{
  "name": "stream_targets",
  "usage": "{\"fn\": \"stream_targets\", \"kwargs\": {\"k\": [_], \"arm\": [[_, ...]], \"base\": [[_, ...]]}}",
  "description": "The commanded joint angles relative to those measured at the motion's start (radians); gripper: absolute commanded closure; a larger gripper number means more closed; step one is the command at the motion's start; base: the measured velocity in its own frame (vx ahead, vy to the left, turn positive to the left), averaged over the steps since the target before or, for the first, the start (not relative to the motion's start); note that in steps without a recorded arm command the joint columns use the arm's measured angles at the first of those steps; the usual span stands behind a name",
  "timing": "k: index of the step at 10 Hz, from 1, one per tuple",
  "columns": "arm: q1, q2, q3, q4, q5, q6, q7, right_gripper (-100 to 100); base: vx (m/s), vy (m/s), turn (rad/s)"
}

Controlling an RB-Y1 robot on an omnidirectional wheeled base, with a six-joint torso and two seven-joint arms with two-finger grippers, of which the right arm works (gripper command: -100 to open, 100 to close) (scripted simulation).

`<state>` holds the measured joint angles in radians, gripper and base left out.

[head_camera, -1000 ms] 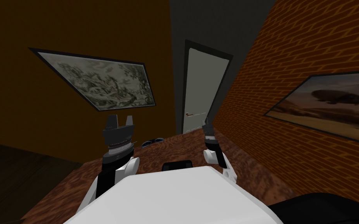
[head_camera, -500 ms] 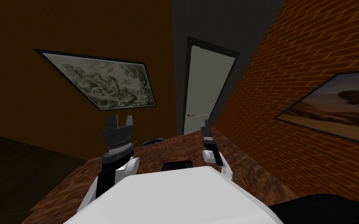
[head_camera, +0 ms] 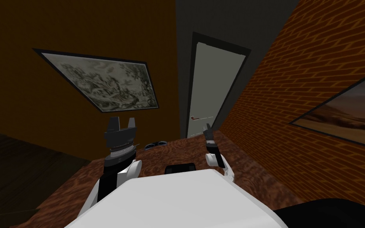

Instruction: Pull the door open

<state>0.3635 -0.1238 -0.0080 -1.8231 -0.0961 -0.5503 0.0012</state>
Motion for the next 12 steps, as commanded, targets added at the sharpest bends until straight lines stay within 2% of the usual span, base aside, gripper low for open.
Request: {"fn": "stream_targets", "kwargs": {"k": [1,2,3,5,6,8,9,12], "arm": [[-0.006,-0.003,0.001,0.031,0.000,-0.011,-0.004,-100],[-0.016,-0.009,0.002,0.070,-0.002,-0.022,-0.011,-100],[-0.016,-0.009,0.002,0.070,-0.002,-0.022,-0.011,-100],[-0.036,-0.021,0.004,0.140,-0.004,-0.043,-0.026,-100],[-0.036,-0.021,0.004,0.149,-0.004,-0.043,-0.026,-100],[-0.057,-0.032,0.006,0.221,-0.007,-0.065,-0.040,-100],[-0.057,-0.032,0.006,0.229,-0.007,-0.065,-0.040,-100],[-0.087,-0.050,0.009,0.332,-0.010,-0.098,-0.062,-100]], "base": [[0.038,-0.027,0.044],[0.055,-0.025,0.074],[0.045,-0.026,0.033],[0.059,-0.036,0.085],[0.059,-0.044,0.039],[0.065,-0.039,0.093],[0.061,-0.040,0.038],[0.066,-0.043,0.096]]}}
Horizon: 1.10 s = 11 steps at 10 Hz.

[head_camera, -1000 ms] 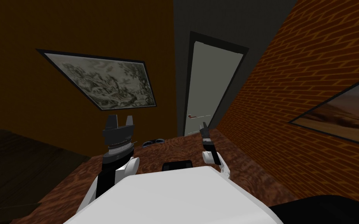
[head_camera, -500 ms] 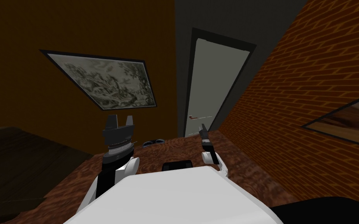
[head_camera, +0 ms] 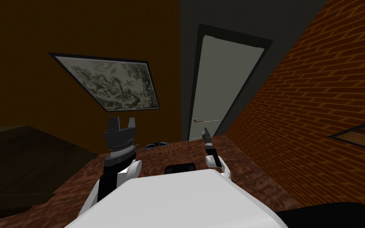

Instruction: Pull the door open

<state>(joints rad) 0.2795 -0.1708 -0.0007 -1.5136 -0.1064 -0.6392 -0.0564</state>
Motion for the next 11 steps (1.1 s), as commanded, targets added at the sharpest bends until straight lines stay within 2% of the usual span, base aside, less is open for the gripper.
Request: {"fn": "stream_targets", "kwargs": {"k": [1,4,5,8,9,11], "arm": [[-0.003,-0.002,0.002,0.039,0.000,-0.009,-0.004,-100],[-0.033,-0.019,0.005,0.140,-0.004,-0.041,-0.026,-100],[-0.033,-0.019,0.005,0.155,-0.004,-0.041,-0.026,-100],[-0.061,-0.035,0.008,0.252,-0.007,-0.071,-0.046,-100],[-0.061,-0.035,0.008,0.265,-0.007,-0.071,-0.046,-100],[-0.078,-0.044,0.010,0.333,-0.009,-0.090,-0.058,-100]], "base": [[0.057,-0.035,0.032],[0.072,-0.053,0.089],[0.063,-0.040,0.041],[0.058,-0.043,0.077],[0.056,-0.046,0.055],[0.066,-0.047,0.076]]}}
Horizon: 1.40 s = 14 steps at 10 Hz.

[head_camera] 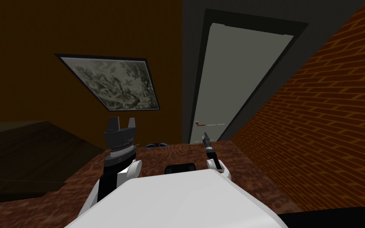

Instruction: Pull the door open

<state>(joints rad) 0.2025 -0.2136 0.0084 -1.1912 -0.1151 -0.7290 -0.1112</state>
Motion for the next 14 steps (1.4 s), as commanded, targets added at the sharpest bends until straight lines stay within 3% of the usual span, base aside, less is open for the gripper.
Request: {"fn": "stream_targets", "kwargs": {"k": [1,5,6,14], "arm": [[-0.009,-0.006,0.002,0.044,-0.001,-0.009,-0.009,-100],[-0.040,-0.023,0.005,0.163,-0.005,-0.041,-0.031,-100],[-0.040,-0.023,0.005,0.163,-0.005,-0.041,-0.031,-100],[-0.079,-0.045,0.009,0.317,-0.010,-0.084,-0.059,-100]], "base": [[0.067,-0.065,0.086],[0.086,-0.059,0.079],[0.057,-0.043,0.030],[0.064,-0.047,0.050]]}}
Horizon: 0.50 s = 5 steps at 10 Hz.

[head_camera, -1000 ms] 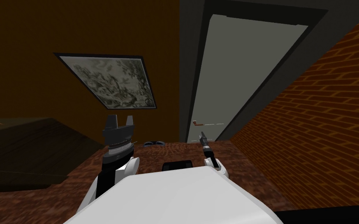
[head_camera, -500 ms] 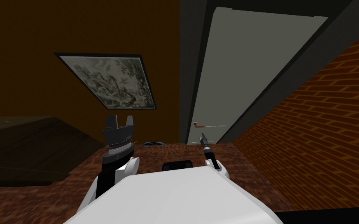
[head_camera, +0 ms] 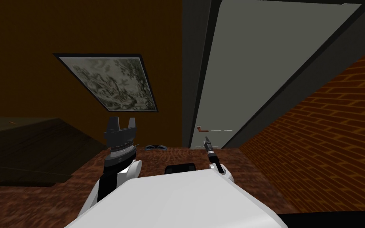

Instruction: Pull the door open

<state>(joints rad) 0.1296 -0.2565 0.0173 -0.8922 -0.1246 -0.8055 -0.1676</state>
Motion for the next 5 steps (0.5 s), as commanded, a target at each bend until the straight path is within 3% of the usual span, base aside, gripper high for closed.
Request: {"fn": "stream_targets", "kwargs": {"k": [1,2,5], "arm": [[-0.010,-0.004,0.001,0.034,-0.001,-0.011,-0.006,-100],[-0.005,-0.002,0.000,0.020,0.000,-0.007,-0.003,-100],[-0.011,-0.027,-0.038,0.077,-0.023,-0.037,-0.023,-100]], "base": [[0.079,-0.044,0.032],[0.034,-0.021,0.007],[0.155,0.016,0.187]]}}
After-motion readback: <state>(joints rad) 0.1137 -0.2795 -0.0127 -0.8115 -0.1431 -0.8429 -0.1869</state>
